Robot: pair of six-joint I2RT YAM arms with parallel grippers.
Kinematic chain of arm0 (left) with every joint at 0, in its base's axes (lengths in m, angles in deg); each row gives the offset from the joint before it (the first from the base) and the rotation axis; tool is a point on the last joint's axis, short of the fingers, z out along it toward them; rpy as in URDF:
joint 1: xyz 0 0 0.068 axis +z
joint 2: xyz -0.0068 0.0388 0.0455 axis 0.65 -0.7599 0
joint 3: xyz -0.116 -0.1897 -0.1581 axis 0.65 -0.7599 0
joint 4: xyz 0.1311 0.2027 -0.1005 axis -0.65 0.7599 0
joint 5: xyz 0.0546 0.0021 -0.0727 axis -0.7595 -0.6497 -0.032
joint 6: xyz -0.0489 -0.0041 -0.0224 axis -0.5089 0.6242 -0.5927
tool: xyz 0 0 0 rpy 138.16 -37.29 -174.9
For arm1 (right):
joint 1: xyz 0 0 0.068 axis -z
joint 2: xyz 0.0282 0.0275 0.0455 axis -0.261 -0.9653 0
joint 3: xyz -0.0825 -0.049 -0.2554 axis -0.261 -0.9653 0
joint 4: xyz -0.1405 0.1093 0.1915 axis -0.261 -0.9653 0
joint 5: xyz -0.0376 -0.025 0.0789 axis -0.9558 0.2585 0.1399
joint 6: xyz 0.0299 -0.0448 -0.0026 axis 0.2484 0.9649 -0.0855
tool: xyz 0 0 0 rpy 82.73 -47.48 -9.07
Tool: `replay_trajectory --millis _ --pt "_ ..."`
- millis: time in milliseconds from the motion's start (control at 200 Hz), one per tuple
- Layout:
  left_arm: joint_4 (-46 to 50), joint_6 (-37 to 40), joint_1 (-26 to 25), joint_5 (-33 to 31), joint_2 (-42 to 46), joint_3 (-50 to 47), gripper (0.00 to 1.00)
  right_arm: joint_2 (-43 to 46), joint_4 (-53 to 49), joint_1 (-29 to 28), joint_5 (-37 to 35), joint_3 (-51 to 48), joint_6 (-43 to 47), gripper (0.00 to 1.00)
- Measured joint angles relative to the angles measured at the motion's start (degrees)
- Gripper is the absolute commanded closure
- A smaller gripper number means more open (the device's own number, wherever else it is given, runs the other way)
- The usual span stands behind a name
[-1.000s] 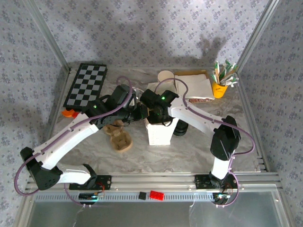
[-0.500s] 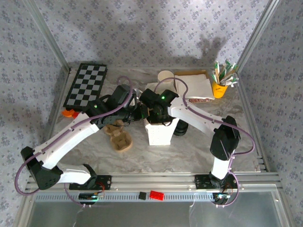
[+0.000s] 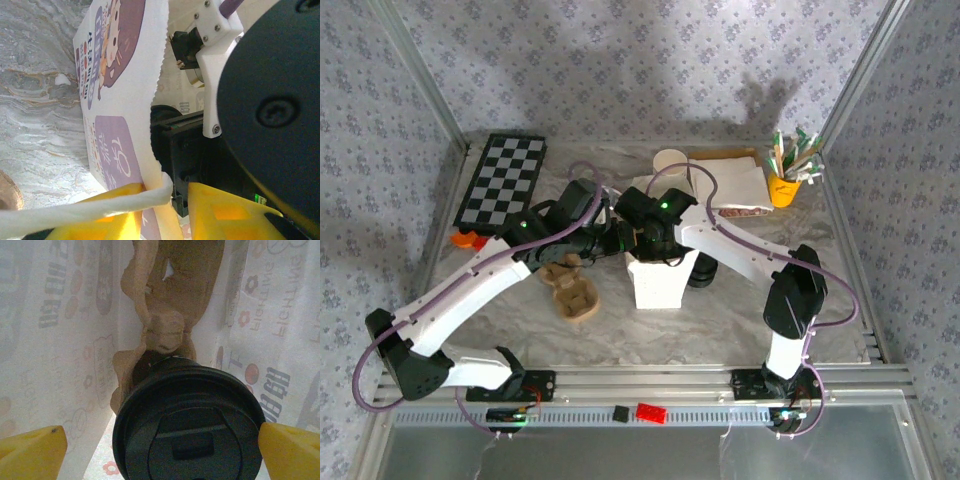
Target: Pack the takeout coffee
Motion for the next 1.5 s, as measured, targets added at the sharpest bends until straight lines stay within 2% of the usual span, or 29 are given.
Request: replay_trajectory --millis 395,785,1499 --pt "0.28 0.00 0.00 0.02 -0.09 0.26 0.70 -0.17 -1.11 -0.26 -0.02 1.16 -0.17 0.00" --pt "-0.15 -0.09 0.00 -0.48 -0.26 0.39 0.75 -0.31 -3.87 -0.35 0.00 2.93 -0.42 0.00" --pt "-0.42 -0.02 0.04 -1.09 -0.72 0.81 0.76 -0.39 -7.28 -0.52 0.02 7.08 -1.05 0.00"
